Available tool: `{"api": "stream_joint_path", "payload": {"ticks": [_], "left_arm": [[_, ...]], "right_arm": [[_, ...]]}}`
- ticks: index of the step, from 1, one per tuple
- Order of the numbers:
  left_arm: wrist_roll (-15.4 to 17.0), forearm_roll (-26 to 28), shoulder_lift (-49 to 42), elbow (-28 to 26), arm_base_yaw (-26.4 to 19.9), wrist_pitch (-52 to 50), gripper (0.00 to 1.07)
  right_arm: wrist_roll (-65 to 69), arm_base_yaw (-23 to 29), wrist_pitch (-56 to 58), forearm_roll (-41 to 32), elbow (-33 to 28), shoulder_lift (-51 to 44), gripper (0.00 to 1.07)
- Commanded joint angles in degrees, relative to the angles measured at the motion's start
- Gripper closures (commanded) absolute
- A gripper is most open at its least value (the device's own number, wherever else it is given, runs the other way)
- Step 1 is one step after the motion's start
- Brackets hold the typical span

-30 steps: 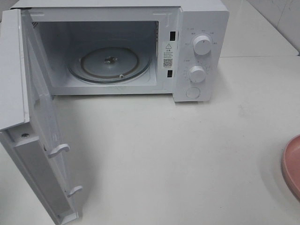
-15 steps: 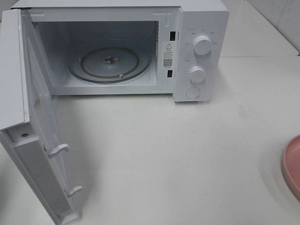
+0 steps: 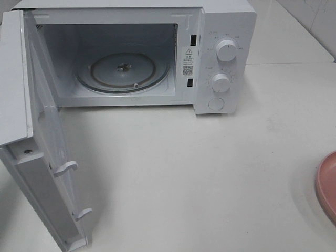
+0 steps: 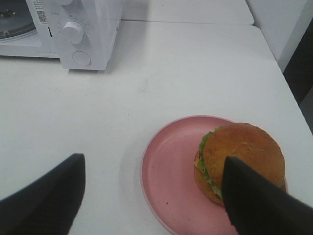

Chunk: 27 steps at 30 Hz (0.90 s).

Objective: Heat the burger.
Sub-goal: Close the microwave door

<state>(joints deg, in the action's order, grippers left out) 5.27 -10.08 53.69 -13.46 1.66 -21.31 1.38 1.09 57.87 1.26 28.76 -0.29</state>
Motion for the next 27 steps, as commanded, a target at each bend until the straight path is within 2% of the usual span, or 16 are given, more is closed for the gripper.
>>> {"api": "stream_joint_path", "payload": {"ticks": [1, 2, 4, 5, 7, 8, 9, 10, 11, 15, 17, 18, 20, 22, 25, 27], "left_arm": [[4.6, -6.5, 2.9, 0.0, -0.1, -5.0, 1.07], [7.4, -11.2, 5.4, 0.0, -0.1, -8.9, 1.07], [8.9, -13.8, 6.7, 0.0, -0.1, -10.6, 1.07], [11.3, -17.5, 9.3, 0.0, -0.1, -13.2, 1.07], [12.5, -18.9, 10.6, 0.0, -0.1, -14.5, 1.07], [14.8, -20.5, 12.8, 0.0, -0.1, -17.2, 1.07], [14.8, -20.5, 12.8, 0.0, -0.1, -17.2, 1.07], [17.1, -21.6, 14.9, 0.0, 0.2, -20.7, 1.07], [17.4, -21.8, 15.9, 0.0, 0.8, -22.2, 1.07], [16.8, -21.7, 18.7, -0.3, 4.0, -23.9, 1.07], [15.4, -20.5, 20.3, -0.7, 6.3, -24.0, 1.07], [13.9, -18.4, 21.8, -0.8, 8.7, -24.0, 1.07], [13.3, -16.8, 22.5, -0.8, 9.6, -24.4, 1.07], [11.9, -10.9, 24.6, -0.8, 13.0, -26.0, 1.07], [11.4, -9.9, 25.1, -0.9, 13.9, -26.5, 1.07], [10.0, -6.5, 26.5, -1.3, 17.5, -27.1, 1.07]], "right_arm": [[-0.3, -0.4, -0.9, 0.2, -0.2, -1.5, 0.31], [-0.3, -0.4, -0.9, 0.2, -0.2, -1.5, 0.31], [-0.3, -0.4, -0.9, 0.2, -0.2, -1.5, 0.31], [-0.3, -0.4, -0.9, 0.2, -0.2, -1.5, 0.31], [-0.3, -0.4, -0.9, 0.2, -0.2, -1.5, 0.31], [-0.3, -0.4, -0.9, 0.2, -0.2, -1.5, 0.31], [-0.3, -0.4, -0.9, 0.2, -0.2, -1.5, 0.31], [-0.3, -0.4, -0.9, 0.2, -0.2, -1.5, 0.31], [-0.3, -0.4, -0.9, 0.2, -0.2, -1.5, 0.31], [-0.3, -0.4, -0.9, 0.2, -0.2, -1.5, 0.31], [-0.3, -0.4, -0.9, 0.2, -0.2, -1.5, 0.31], [-0.3, -0.4, -0.9, 0.2, -0.2, -1.5, 0.31], [-0.3, -0.4, -0.9, 0.2, -0.2, -1.5, 0.31], [-0.3, -0.4, -0.9, 0.2, -0.2, -1.5, 0.31], [-0.3, -0.4, -0.9, 0.2, -0.2, -1.5, 0.31], [-0.3, -0.4, -0.9, 0.2, -0.2, -1.5, 0.31]]}}
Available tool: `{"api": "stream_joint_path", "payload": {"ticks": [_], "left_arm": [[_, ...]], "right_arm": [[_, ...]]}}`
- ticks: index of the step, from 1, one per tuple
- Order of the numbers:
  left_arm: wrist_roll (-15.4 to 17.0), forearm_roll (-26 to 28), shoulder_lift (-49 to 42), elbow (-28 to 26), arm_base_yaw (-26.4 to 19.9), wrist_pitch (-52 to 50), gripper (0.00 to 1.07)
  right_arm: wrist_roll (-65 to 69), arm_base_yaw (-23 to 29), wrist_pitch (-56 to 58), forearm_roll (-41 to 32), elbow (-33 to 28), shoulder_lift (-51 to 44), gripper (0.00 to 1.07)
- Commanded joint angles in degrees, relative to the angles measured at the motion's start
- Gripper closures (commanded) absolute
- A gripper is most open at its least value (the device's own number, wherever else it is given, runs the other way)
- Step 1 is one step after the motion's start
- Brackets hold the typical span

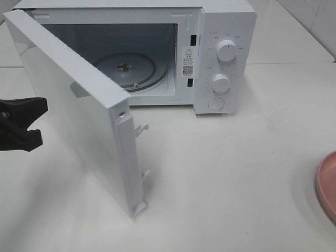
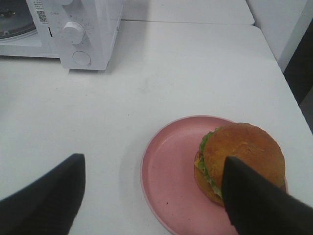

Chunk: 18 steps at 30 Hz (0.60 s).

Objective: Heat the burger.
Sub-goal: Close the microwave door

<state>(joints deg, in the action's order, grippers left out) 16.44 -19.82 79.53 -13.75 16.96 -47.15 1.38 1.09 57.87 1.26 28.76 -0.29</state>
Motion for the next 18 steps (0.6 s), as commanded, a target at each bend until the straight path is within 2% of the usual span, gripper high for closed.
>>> {"api": "stream_joint_path", "payload": {"ticks": [1, 3, 5, 6, 8, 11, 13, 16, 18], "left_arm": [[-1.1, 3.2, 0.6, -1.0, 2.2, -1.3, 1.07], [-1.5, 4.2, 1.0, -1.1, 3.0, -1.4, 1.07], [-3.4, 8.9, 3.2, -2.3, 7.2, -2.1, 1.07], [-3.4, 8.9, 3.2, -2.3, 7.2, -2.1, 1.07], [-4.9, 12.0, 5.0, -4.0, 10.1, -2.1, 1.07], [-5.1, 13.0, 5.7, -4.5, 10.9, -2.1, 1.07], [-6.5, 16.7, 8.4, -7.3, 14.4, -2.1, 1.07], [-6.5, 17.4, 8.9, -8.0, 14.9, -2.1, 1.07], [-6.5, 19.1, 11.6, -11.1, 17.4, -2.0, 1.07]], "right_arm": [[-0.3, -0.4, -0.9, 0.2, -0.2, -1.5, 0.31], [-0.3, -0.4, -0.9, 0.2, -0.2, -1.5, 0.31], [-0.3, -0.4, -0.9, 0.2, -0.2, -1.5, 0.31], [-0.3, -0.4, -0.9, 0.2, -0.2, -1.5, 0.31], [-0.3, -0.4, -0.9, 0.2, -0.2, -1.5, 0.31], [-0.3, -0.4, -0.9, 0.2, -0.2, -1.5, 0.31], [-0.3, -0.4, -0.9, 0.2, -0.2, -1.5, 0.31], [-0.3, -0.4, -0.9, 0.2, -0.2, -1.5, 0.31], [-0.2, -0.4, -0.9, 0.2, -0.2, -1.5, 0.31]]}}
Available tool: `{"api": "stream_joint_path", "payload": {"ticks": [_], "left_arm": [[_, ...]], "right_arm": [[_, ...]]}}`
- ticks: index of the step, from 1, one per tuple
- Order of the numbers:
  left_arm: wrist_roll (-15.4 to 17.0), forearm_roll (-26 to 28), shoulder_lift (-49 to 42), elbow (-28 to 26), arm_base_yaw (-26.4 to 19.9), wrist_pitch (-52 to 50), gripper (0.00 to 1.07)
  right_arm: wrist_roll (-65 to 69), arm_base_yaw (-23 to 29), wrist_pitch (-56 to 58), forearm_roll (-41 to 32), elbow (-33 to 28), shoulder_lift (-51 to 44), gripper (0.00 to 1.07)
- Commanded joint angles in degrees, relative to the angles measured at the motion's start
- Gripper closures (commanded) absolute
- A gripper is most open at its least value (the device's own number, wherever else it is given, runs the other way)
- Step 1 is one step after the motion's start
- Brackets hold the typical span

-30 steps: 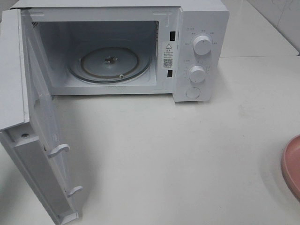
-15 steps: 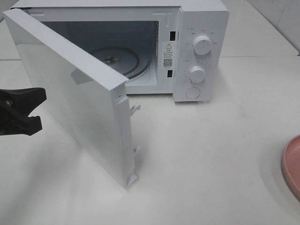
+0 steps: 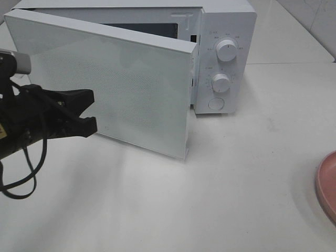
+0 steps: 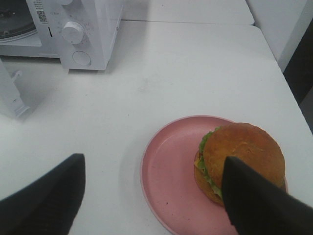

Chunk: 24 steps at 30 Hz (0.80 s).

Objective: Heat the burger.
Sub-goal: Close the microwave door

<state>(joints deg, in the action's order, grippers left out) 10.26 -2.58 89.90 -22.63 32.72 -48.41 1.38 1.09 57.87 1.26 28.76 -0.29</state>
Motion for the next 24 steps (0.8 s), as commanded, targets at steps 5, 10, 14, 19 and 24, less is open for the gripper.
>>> {"api": "stream_joint_path", "payload": {"ticks": [5, 10, 14, 19, 24], "left_arm": [[-0.3, 2.2, 4.5, -6.5, 4.4, -0.7, 1.07], [-1.5, 3.9, 7.1, -10.1, 6.4, -0.3, 1.07], [-1.7, 7.1, 9.6, -14.1, 8.6, 1.5, 1.07], [-7.6, 13.6, 13.1, -19.1, 10.8, 1.6, 1.07], [-12.4, 19.8, 15.6, -23.3, 11.5, 3.6, 1.07]], "right_arm": [[-0.2, -0.4, -0.9, 0.2, -0.2, -1.5, 0.31], [-0.2, -0.4, -0.9, 0.2, -0.2, -1.5, 0.31], [-0.2, -0.4, -0.9, 0.2, -0.2, -1.5, 0.31], [-0.2, -0.4, -0.9, 0.2, -0.2, -1.5, 0.31], [-0.2, -0.4, -0.9, 0.2, -0.2, -1.5, 0.31]]}}
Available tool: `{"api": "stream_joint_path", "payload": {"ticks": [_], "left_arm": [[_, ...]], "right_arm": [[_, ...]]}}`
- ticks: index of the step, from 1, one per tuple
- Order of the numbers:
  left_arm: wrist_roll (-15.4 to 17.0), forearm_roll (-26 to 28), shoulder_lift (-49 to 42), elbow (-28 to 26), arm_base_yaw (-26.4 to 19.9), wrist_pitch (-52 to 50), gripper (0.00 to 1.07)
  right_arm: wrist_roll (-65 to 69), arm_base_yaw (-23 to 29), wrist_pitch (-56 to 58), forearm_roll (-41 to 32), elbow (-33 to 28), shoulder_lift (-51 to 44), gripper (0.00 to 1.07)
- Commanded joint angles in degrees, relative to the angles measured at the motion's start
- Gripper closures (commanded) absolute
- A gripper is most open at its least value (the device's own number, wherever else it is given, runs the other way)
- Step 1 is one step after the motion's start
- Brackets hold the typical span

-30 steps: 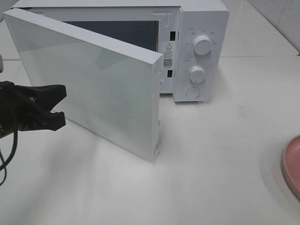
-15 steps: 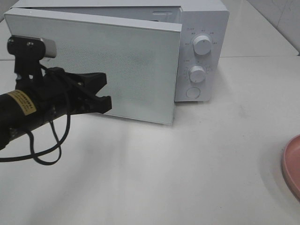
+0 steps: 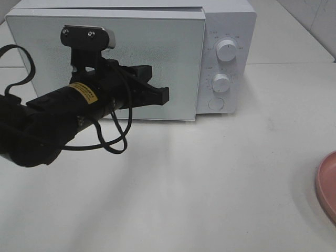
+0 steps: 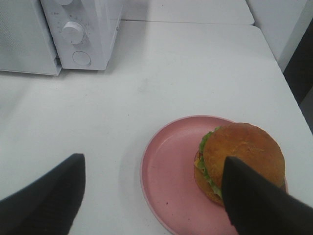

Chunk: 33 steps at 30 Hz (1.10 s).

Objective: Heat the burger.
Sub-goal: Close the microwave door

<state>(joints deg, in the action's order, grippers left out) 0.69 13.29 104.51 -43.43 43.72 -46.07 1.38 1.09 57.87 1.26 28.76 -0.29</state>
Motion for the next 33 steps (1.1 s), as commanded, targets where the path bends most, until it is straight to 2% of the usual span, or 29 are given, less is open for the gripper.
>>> {"api": "stream_joint_path", "payload": {"ticks": [1, 5, 14, 19, 21, 22, 23, 25, 26, 30, 33], "left_arm": [[-2.9, 4.0, 1.0, -2.5, 0.5, 1.2, 1.07], [-4.9, 7.3, 3.3, -7.0, 0.5, 2.0, 1.07], [-5.8, 7.5, 6.8, -14.0, 0.5, 4.3, 1.07], [-8.7, 9.7, 9.6, -18.9, 0.5, 6.2, 1.07], [-11.1, 12.9, 11.0, -21.7, 0.5, 6.4, 1.07], [-11.1, 12.9, 11.0, -21.7, 0.5, 6.4, 1.07], [-13.1, 14.8, 11.8, -23.4, 0.5, 6.3, 1.07], [-13.9, 15.5, 12.3, -24.1, 0.5, 6.3, 1.07], [-15.3, 16.6, 13.1, -25.6, 0.2, 6.8, 1.07], [-16.6, 17.7, 14.8, -28.9, -1.7, 9.9, 1.07], [-16.8, 17.5, 14.8, -29.4, -2.6, 11.9, 1.07]], "right_arm": [[-0.2, -0.4, -0.9, 0.2, -0.2, -1.5, 0.31], [-0.2, -0.4, -0.9, 0.2, -0.2, -1.5, 0.31], [-0.2, -0.4, -0.9, 0.2, -0.2, -1.5, 0.31], [-0.2, -0.4, -0.9, 0.2, -0.2, -1.5, 0.31], [-0.2, -0.4, -0.9, 0.2, -0.2, -1.5, 0.31], [-0.2, -0.4, -0.9, 0.2, -0.2, -1.5, 0.31], [-0.2, -0.4, -0.9, 0.2, -0.2, -1.5, 0.31], [-0.2, -0.4, -0.9, 0.2, -0.2, -1.5, 0.31], [-0.2, -0.4, -0.9, 0.2, -0.2, -1.5, 0.31], [-0.2, -0.4, -0.9, 0.2, -0.2, -1.5, 0.31], [-0.2, -0.4, -0.9, 0.2, -0.2, -1.5, 0.31]]}}
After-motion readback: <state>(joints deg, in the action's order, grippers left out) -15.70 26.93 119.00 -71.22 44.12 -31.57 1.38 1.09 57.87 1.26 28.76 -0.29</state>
